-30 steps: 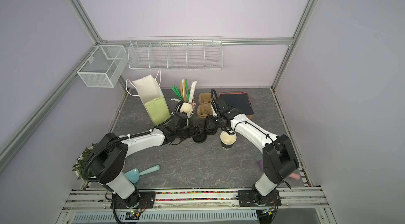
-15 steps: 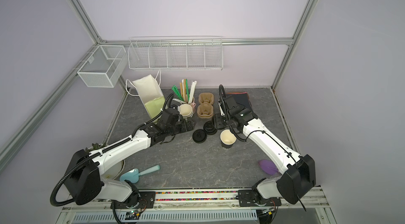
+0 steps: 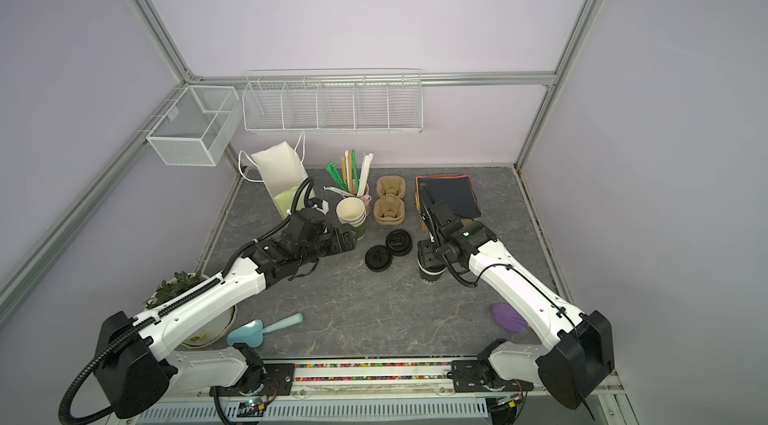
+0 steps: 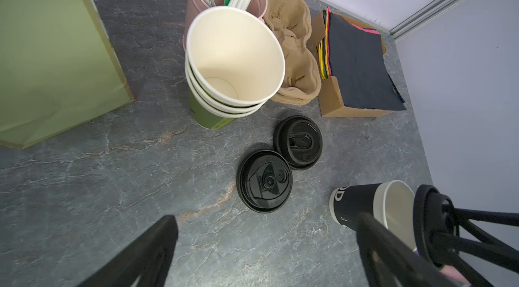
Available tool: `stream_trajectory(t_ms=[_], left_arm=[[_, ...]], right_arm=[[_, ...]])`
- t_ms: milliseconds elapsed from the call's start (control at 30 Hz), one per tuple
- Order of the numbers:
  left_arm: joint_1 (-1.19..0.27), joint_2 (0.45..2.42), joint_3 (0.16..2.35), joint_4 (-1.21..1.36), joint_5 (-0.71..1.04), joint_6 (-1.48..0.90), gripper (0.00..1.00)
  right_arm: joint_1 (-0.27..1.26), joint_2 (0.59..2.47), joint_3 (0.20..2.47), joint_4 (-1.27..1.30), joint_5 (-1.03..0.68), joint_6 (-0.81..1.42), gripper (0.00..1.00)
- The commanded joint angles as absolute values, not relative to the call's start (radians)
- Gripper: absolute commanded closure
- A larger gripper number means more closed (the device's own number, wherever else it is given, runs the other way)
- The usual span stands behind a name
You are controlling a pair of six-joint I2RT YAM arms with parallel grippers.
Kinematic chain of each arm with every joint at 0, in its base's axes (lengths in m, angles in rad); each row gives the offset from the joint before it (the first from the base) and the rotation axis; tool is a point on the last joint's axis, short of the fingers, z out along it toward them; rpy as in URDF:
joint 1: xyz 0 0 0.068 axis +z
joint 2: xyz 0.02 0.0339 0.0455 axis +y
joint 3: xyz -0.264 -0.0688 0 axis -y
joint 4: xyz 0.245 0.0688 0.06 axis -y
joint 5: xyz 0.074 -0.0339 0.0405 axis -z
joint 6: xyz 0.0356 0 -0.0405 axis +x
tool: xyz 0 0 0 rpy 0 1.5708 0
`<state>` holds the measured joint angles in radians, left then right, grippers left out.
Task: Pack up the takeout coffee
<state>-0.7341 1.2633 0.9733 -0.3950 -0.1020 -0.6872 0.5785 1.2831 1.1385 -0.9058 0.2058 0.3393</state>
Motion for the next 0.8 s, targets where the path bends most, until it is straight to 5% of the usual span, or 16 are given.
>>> stream_trajectory(t_ms=[0, 767], left_arm=[[-0.736, 1.252, 0.951, -0.426, -0.122, -0.672, 0.0], [-0.736, 1.261, 0.936, -0.418, -0.124, -0.67, 0.01]], right_arm=[[0.585, 1.287, 1.125, -0.915, 0.218, 0.326, 0.33], [0.586, 1.373, 1.156, -0.916, 0.241, 0.298, 0.32]])
